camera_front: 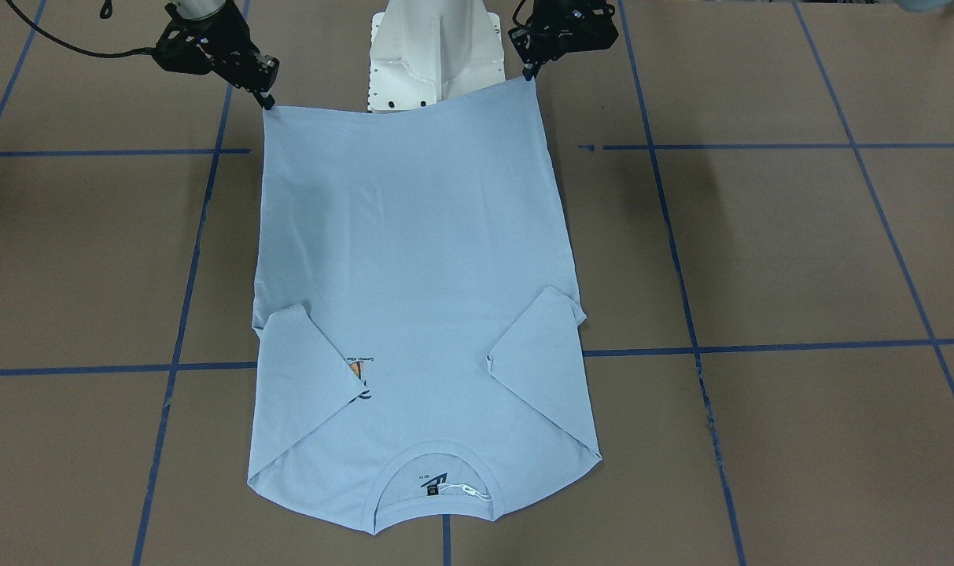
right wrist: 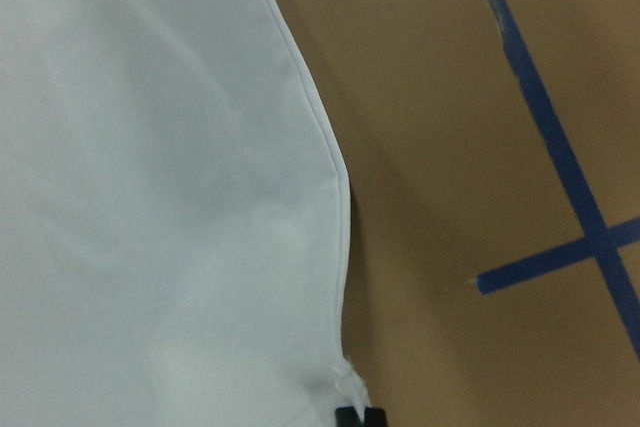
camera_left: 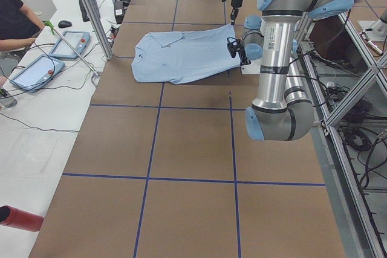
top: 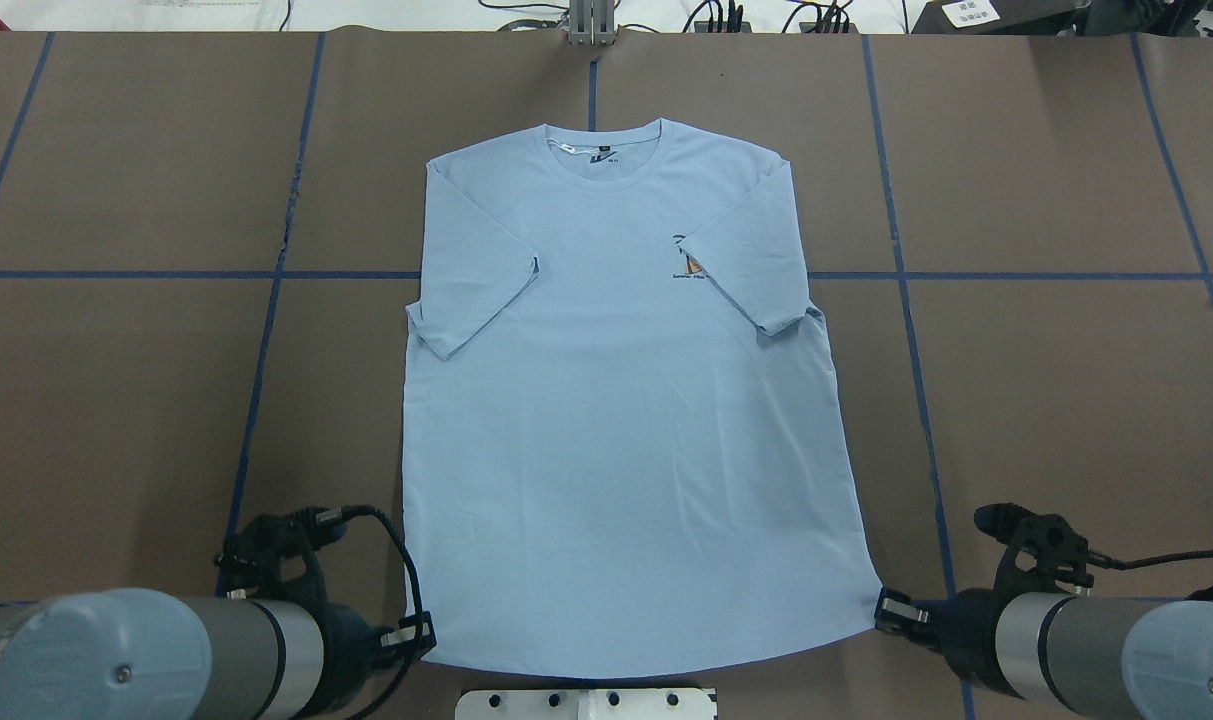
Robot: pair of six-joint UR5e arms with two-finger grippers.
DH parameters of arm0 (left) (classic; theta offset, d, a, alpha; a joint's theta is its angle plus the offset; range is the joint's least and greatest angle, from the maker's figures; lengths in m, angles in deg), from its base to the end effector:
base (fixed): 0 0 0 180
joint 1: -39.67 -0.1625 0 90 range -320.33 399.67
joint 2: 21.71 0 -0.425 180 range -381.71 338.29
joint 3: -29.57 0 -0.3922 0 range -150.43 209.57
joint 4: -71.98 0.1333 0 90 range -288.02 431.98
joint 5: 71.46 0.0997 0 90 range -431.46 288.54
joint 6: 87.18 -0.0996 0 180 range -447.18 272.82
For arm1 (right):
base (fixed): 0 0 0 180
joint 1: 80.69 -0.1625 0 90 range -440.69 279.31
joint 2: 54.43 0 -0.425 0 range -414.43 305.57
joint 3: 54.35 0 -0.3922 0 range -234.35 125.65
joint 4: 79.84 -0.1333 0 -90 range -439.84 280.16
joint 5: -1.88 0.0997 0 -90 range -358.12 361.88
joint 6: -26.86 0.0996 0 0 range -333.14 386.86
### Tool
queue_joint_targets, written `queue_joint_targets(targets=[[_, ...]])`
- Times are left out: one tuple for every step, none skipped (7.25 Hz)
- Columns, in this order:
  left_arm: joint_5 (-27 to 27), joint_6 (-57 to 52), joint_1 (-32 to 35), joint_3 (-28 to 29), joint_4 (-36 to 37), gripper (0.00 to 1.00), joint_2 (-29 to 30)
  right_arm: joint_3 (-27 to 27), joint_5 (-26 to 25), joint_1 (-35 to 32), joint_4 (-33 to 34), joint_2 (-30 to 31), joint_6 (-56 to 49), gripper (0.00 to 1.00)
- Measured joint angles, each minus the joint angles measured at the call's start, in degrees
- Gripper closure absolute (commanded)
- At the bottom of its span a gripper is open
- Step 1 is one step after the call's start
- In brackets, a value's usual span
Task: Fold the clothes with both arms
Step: 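Lift the hem with both grippers and fold it up onto the collar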
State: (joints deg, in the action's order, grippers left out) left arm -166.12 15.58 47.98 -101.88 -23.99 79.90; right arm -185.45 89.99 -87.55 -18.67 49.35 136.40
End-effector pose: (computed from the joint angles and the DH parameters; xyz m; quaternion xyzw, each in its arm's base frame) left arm 0.4348 -0.1900 0.2309 -0.0545 0.4905 -0.1393 0.8585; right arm -0.3664 -0.1816 0.3679 -0.0375 -0.4693 0.2090 0.8571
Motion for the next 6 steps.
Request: queue_joint_targets(targets=[[-0.28,-5.16,4.99,1.89,0.23,1.0,1.98,0.83,0.6,-4.07,0.0,-0.83,-1.15,1.0],[-0.31,-10.11,10.33,6.94,0.27,1.0,5.5,3.9,2.37,-9.59,0.47,-4.38,-3.95,1.0],[-0.34,-14.82,15.72,13.25,0.15,1.0,9.55,9.77,5.51,-16.72,2.7,-11.56,-8.24,1.0],[-0.37,-18.46,20.04,18.08,-0.61,1.0,12.16,15.63,7.87,-22.61,6.05,-18.6,-12.82,1.0],[-0.37,-21.17,23.69,23.13,-3.08,1.0,14.0,21.65,8.99,-27.55,9.25,-25.29,-17.73,1.0],[-0.34,-22.68,26.72,29.31,-7.08,1.0,15.93,28.87,9.74,-32.01,11.13,-31.99,-21.91,1.0]])
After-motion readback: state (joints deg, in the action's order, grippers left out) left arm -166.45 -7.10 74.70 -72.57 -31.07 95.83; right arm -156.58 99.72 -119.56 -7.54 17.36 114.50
